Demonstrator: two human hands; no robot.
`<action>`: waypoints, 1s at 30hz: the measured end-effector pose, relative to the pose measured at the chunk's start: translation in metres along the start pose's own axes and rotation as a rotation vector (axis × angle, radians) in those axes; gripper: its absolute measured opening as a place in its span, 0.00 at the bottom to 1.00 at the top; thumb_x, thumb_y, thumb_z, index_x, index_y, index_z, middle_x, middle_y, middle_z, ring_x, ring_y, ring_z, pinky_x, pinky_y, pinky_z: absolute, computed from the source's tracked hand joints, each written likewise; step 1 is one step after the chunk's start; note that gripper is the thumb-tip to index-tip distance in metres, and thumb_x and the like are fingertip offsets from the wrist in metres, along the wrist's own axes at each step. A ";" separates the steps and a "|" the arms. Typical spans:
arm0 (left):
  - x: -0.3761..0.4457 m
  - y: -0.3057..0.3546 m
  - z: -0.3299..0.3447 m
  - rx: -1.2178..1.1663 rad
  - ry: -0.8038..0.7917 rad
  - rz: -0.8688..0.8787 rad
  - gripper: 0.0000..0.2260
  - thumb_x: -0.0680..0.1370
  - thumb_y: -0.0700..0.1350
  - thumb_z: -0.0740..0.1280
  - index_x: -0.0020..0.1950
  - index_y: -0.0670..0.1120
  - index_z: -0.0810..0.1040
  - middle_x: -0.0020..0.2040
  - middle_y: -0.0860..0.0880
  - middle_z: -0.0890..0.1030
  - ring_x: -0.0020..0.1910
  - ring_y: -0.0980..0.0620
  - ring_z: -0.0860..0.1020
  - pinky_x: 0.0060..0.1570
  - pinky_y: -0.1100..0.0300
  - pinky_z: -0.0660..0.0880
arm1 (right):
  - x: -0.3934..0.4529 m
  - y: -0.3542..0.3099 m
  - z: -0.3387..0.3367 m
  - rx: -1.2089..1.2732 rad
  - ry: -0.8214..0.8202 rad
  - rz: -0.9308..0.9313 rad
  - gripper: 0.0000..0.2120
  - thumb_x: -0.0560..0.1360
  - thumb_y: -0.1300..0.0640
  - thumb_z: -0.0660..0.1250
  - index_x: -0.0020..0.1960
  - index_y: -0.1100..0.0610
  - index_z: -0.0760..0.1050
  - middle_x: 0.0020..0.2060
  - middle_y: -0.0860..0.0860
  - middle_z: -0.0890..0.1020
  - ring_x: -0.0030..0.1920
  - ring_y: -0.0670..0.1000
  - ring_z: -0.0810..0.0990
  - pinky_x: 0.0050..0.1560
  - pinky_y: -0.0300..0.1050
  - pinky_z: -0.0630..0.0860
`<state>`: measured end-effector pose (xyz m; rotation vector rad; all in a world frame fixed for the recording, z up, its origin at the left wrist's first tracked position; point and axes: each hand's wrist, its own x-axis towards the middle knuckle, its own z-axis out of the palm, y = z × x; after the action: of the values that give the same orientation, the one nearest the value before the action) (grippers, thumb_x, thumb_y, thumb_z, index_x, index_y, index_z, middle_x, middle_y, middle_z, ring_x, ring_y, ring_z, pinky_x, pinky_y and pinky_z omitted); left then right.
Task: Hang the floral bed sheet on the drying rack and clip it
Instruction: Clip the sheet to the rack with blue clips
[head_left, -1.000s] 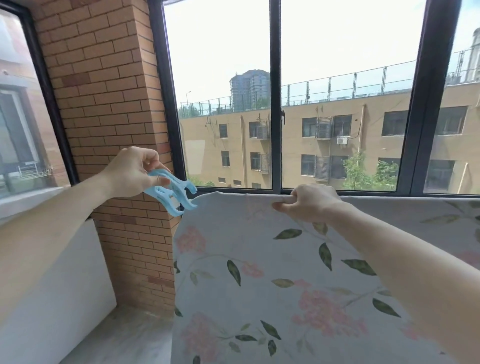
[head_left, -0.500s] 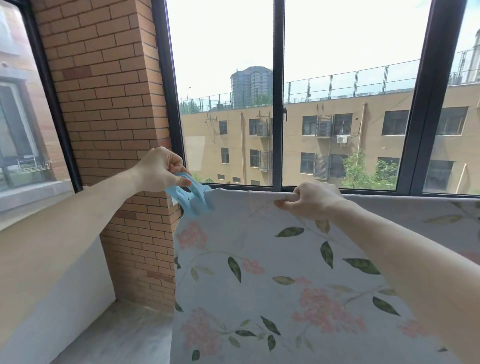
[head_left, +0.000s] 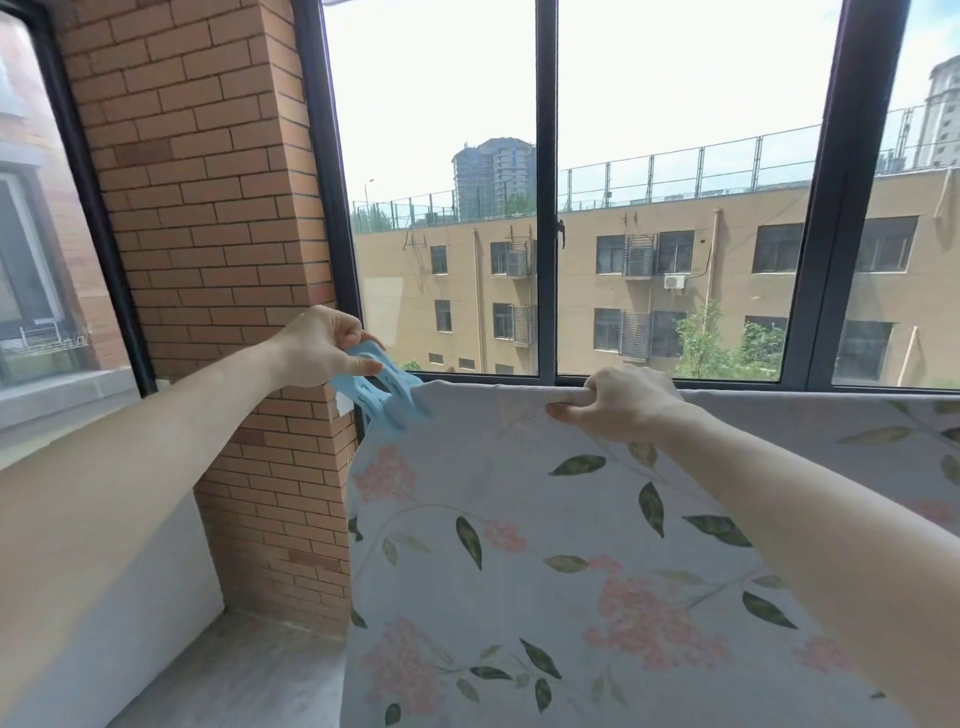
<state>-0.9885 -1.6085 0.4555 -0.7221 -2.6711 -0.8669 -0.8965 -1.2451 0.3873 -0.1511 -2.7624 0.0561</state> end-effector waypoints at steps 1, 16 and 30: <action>-0.001 0.002 0.001 -0.011 -0.039 -0.004 0.19 0.74 0.42 0.79 0.36 0.45 0.68 0.50 0.46 0.86 0.47 0.49 0.83 0.47 0.51 0.79 | 0.000 0.000 0.000 0.001 -0.001 0.005 0.30 0.73 0.22 0.58 0.40 0.49 0.77 0.36 0.47 0.81 0.38 0.48 0.78 0.36 0.45 0.69; -0.026 0.037 0.053 0.261 0.098 0.285 0.14 0.76 0.43 0.75 0.51 0.58 0.72 0.68 0.55 0.78 0.69 0.49 0.73 0.64 0.53 0.69 | -0.007 -0.003 0.010 0.035 0.117 -0.013 0.25 0.75 0.27 0.62 0.39 0.49 0.75 0.34 0.46 0.79 0.37 0.49 0.78 0.39 0.47 0.71; -0.008 0.093 0.122 0.296 -0.040 0.289 0.27 0.77 0.49 0.73 0.74 0.56 0.68 0.71 0.51 0.75 0.67 0.47 0.74 0.66 0.50 0.71 | -0.059 0.076 0.011 0.071 0.308 0.040 0.21 0.78 0.41 0.67 0.67 0.49 0.74 0.62 0.48 0.80 0.63 0.54 0.74 0.70 0.51 0.63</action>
<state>-0.9423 -1.4729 0.4003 -1.0211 -2.5604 -0.3784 -0.8383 -1.1764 0.3507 -0.1799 -2.4469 0.1300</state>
